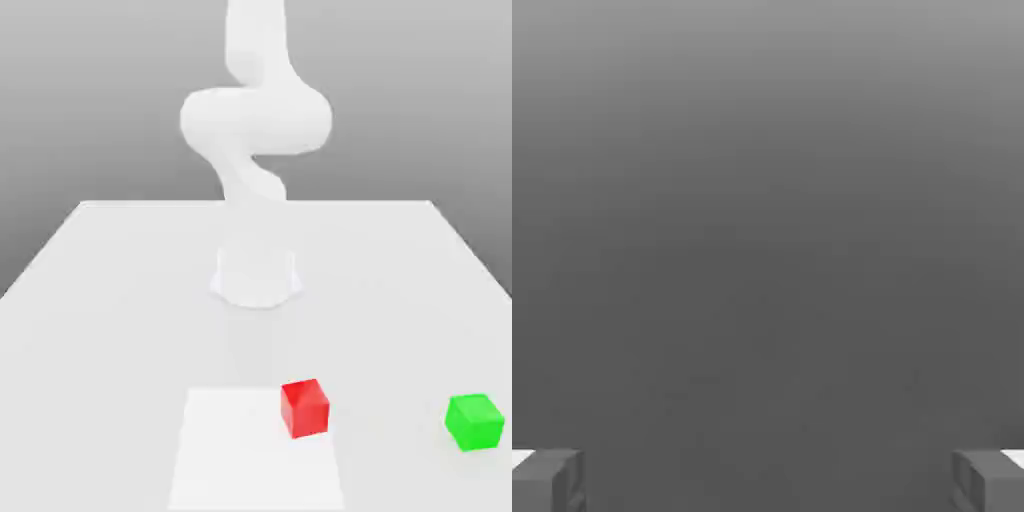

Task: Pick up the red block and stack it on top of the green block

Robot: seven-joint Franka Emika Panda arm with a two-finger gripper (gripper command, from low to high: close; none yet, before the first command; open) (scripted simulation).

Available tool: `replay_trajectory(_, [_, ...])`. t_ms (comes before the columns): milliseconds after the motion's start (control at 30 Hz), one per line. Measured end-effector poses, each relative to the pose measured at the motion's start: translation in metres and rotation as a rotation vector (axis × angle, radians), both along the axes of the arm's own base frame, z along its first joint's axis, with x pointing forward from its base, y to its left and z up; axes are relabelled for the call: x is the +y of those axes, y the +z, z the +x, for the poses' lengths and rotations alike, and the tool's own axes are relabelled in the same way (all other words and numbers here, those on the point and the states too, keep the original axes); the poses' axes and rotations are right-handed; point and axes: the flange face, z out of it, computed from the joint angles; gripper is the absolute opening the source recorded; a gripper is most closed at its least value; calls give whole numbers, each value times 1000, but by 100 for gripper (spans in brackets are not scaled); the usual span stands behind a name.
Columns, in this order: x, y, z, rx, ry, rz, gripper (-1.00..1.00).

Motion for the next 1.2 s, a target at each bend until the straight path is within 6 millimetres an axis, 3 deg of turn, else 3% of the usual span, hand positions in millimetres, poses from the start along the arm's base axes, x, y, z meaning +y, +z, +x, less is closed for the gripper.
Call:
replay_trajectory(133, [16,-99,42,153,44,-35,0])
replay_trajectory(300, [32,-224,60,338,105,-67,0])
replay_trajectory(400, [41,-299,53,454,147,-80,0])
replay_trajectory(500, [48,-372,32,571,192,-89,0])
replay_trajectory(633, [55,-448,-4,698,245,-93,0])
replay_trajectory(833, [56,-508,-9,714,250,-92,0])
replay_trajectory(867, [56,-515,-10,715,250,-93,-100])
replay_trajectory(1067, [56,-518,-10,715,251,-93,-100])
replay_trajectory(1200, [56,-491,-8,714,250,-92,-100])
